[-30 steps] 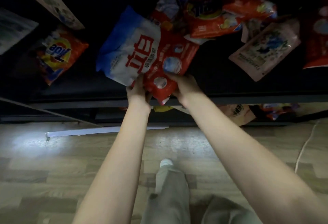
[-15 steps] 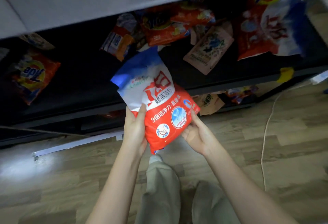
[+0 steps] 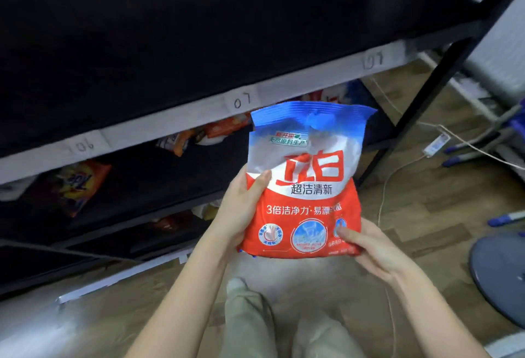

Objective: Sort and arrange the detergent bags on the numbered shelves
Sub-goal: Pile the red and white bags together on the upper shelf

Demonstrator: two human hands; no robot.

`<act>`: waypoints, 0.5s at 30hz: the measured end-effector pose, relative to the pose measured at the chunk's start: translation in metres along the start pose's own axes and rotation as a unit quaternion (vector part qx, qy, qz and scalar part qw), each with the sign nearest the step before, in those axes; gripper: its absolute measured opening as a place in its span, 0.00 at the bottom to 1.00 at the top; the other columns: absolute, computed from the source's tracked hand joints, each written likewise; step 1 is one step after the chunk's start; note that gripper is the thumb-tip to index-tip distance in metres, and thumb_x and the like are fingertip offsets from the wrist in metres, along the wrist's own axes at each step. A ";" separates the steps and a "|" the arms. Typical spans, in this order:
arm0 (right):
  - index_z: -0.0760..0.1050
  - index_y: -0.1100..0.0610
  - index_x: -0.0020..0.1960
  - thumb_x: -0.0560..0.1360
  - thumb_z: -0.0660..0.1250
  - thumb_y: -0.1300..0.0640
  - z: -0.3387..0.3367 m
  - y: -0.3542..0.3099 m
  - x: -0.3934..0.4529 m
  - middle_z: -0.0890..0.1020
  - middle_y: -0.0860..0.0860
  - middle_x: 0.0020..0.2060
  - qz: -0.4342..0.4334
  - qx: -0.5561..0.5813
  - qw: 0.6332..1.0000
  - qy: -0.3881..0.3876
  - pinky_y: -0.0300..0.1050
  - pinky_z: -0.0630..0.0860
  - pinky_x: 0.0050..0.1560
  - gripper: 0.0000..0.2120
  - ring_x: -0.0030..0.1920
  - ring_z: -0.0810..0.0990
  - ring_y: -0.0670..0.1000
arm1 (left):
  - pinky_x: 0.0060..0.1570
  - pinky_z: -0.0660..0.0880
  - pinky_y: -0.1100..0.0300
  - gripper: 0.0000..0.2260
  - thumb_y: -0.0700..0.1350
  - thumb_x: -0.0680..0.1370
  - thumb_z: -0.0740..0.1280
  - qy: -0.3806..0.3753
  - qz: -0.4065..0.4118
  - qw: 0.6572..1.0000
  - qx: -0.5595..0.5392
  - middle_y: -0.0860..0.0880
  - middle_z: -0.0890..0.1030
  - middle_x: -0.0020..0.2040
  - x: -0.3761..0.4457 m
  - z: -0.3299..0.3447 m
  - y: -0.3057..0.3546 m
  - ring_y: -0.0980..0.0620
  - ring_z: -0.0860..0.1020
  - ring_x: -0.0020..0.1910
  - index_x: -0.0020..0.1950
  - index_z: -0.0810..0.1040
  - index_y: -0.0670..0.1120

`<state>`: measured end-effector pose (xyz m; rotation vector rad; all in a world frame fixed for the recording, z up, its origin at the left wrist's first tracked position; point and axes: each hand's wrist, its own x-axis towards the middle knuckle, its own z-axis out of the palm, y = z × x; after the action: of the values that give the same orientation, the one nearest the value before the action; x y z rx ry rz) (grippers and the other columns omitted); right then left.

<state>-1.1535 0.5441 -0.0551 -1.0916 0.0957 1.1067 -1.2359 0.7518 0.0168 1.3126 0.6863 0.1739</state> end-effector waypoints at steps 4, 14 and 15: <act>0.74 0.65 0.58 0.40 0.85 0.49 0.024 -0.064 -0.060 0.83 0.61 0.50 -0.106 -0.024 0.994 0.025 0.44 0.81 0.39 0.50 0.46 0.84 0.56 | 0.39 0.80 0.54 0.04 0.48 0.79 0.63 -0.008 0.082 0.997 -0.005 0.46 0.85 0.43 -0.029 0.035 0.077 0.48 0.84 0.39 0.52 0.76 0.52; 0.77 0.63 0.53 0.42 0.84 0.50 0.124 -0.248 -0.138 0.85 0.59 0.43 -0.388 -0.095 0.917 -0.005 0.44 0.80 0.33 0.42 0.40 0.85 0.57 | 0.48 0.79 0.48 0.06 0.54 0.75 0.67 -0.009 0.393 0.919 0.022 0.47 0.85 0.45 -0.057 0.077 0.302 0.47 0.83 0.44 0.45 0.81 0.55; 0.78 0.61 0.52 0.40 0.84 0.48 0.135 -0.266 -0.142 0.85 0.57 0.42 -0.416 -0.094 0.904 -0.009 0.42 0.80 0.32 0.43 0.39 0.85 0.55 | 0.49 0.79 0.48 0.05 0.53 0.76 0.67 -0.004 0.414 0.910 0.021 0.47 0.85 0.45 -0.055 0.077 0.324 0.47 0.83 0.44 0.46 0.81 0.54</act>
<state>-1.0820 0.5452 0.2674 -1.1254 -0.4699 0.3508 -1.1535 0.7502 0.3442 1.5797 0.0807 0.8427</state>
